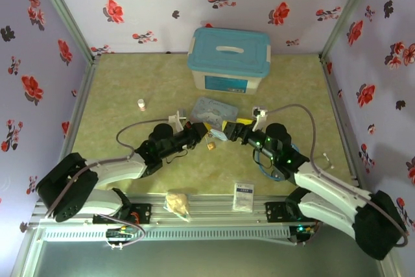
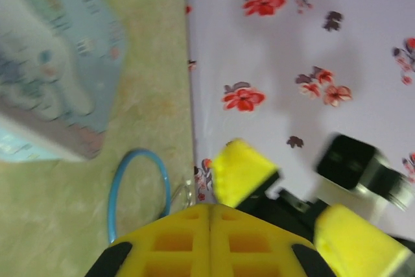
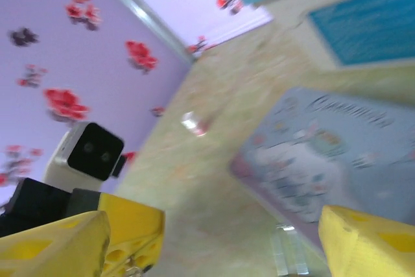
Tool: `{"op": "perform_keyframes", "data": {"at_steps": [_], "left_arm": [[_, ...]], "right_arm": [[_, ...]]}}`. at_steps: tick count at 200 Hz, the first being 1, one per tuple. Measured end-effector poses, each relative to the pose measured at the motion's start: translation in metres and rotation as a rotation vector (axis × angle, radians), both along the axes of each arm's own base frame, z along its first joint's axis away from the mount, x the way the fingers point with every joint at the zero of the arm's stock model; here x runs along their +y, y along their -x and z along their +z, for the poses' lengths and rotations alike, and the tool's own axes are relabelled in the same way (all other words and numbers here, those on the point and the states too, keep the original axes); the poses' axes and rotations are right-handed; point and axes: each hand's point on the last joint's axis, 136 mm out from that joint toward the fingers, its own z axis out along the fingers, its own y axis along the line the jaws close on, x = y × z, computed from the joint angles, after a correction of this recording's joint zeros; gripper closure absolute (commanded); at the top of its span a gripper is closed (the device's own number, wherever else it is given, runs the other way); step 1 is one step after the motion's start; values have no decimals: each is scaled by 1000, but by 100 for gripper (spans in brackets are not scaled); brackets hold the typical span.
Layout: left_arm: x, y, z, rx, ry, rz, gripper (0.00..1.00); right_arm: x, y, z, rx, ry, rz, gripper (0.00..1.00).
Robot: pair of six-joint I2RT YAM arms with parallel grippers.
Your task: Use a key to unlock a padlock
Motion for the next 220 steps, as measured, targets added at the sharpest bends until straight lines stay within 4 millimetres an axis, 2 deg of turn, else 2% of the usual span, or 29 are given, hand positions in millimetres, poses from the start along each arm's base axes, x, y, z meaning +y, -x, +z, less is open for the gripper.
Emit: {"op": "perform_keyframes", "data": {"at_steps": [30,72,130,157,220], "left_arm": [[0,2,27,-149,24,2,100],[5,2,48,-249,47,28,100],[9,-1,49,-268,52,64,100],[10,-1,56,-278,83,70,100],[7,-3,53,-264,96,73,100]], "right_arm": [[31,8,2,134,-214,169,35],[44,14,6,199,-369,271,44],[47,31,28,156,-413,365,47],[52,37,33,143,-388,398,52],[57,42,32,135,-364,419,67]]}}
